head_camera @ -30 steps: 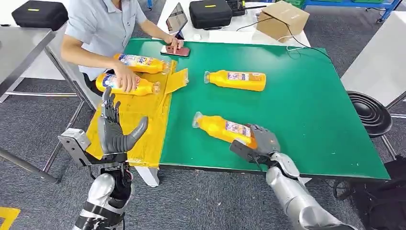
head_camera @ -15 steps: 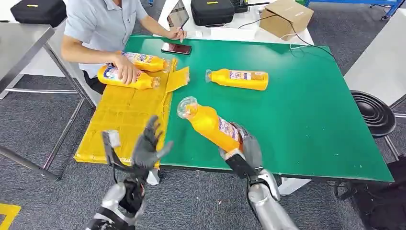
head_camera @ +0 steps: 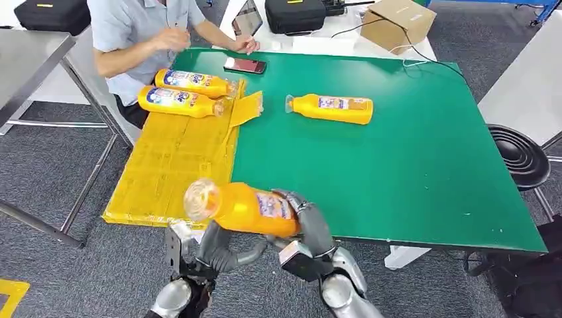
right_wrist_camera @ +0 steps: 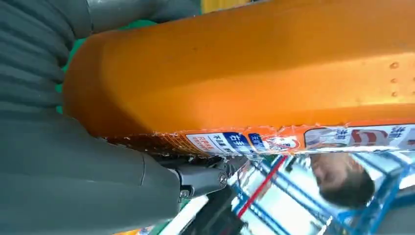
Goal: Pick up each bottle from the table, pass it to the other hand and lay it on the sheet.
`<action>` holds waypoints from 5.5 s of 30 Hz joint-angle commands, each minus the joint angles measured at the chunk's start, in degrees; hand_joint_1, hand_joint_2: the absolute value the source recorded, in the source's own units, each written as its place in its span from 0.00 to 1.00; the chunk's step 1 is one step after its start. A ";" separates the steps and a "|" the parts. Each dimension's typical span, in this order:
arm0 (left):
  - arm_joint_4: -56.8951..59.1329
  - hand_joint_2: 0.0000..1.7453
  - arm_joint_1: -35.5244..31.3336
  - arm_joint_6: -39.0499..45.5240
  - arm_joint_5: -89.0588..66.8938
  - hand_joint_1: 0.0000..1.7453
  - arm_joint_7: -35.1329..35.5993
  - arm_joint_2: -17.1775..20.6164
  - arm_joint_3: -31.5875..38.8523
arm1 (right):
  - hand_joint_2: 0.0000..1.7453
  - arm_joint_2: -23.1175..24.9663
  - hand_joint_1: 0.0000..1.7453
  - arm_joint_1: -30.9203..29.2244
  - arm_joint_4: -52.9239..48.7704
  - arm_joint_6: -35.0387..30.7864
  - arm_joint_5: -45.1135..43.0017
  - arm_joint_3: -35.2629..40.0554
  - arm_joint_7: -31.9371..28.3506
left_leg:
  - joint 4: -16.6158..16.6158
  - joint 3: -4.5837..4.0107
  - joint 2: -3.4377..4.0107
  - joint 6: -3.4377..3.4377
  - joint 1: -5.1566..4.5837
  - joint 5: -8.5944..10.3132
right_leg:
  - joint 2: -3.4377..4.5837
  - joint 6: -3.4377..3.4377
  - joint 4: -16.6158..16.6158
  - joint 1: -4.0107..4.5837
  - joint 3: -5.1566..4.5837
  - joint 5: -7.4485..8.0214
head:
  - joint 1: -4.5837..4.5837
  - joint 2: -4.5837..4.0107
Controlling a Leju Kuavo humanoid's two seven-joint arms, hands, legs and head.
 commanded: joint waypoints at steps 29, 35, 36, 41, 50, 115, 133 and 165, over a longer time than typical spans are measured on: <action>0.98 1.00 0.41 -6.93 19.40 1.00 11.76 -0.61 4.85 | 0.00 2.14 0.00 -1.29 6.00 -2.10 2.98 8.65 1.42 | -0.11 0.51 0.09 -0.09 0.04 -0.17 | -0.02 -0.16 -0.10 0.06 0.49 -0.17 | 0.02 0.00; 1.82 1.00 0.23 -4.74 23.69 1.00 14.24 -1.64 7.69 | 0.00 2.02 0.00 -0.80 4.53 -3.11 1.89 8.87 1.16 | -0.06 0.17 0.05 -0.05 0.02 -0.04 | -0.02 -0.08 -0.06 0.02 0.13 -0.04 | 0.00 0.00; 2.14 1.00 0.02 -3.92 24.28 1.00 14.53 -1.88 8.32 | 0.00 2.12 0.00 -0.81 4.51 -3.60 1.79 8.79 0.99 | -0.07 0.30 0.07 -0.06 0.04 -0.09 | -0.03 -0.12 -0.08 0.06 0.26 -0.08 | 0.02 0.00; 4.51 1.00 -3.95 2.71 27.20 1.00 14.80 -1.47 12.67 | 0.00 2.14 0.00 -1.59 4.80 -6.82 0.77 9.88 0.05 | -0.06 0.19 0.01 -0.06 0.03 -0.02 | -0.07 -0.10 -0.06 0.04 0.17 -0.04 | 0.02 0.00; 15.22 1.00 -18.12 16.39 14.11 1.00 11.64 5.36 15.45 | 0.00 1.63 0.00 -1.90 3.85 -8.15 0.42 11.32 0.10 | -0.03 0.21 -0.07 -0.11 0.07 0.02 | -0.16 -0.15 -0.01 0.10 0.23 -0.05 | 0.00 0.00; 51.29 1.00 -40.83 -3.56 -29.09 0.00 10.64 -0.21 16.15 | 0.00 2.33 0.00 -4.66 9.18 -1.43 -1.41 14.42 -3.00 | -0.13 -1.74 -0.54 -0.46 0.30 1.91 | -0.40 -0.45 0.02 0.24 -1.56 1.51 | 0.04 0.00; -14.62 1.00 -13.49 2.88 21.56 0.00 2.39 -5.95 24.53 | 0.00 0.81 0.00 -1.49 6.93 -7.62 0.01 12.50 -2.84 | -0.06 -1.98 -0.35 -0.44 0.30 1.75 | -0.23 -0.31 0.05 0.25 -1.83 1.39 | 0.02 0.00; -16.92 1.00 3.76 21.61 -5.62 0.00 -1.12 1.07 18.12 | 1.00 -11.93 0.00 -5.95 9.59 -21.58 38.80 -18.21 14.61 | -0.12 -1.80 -0.57 -0.30 0.05 1.45 | -0.30 -0.28 0.00 0.09 -1.63 1.10 | 0.00 0.00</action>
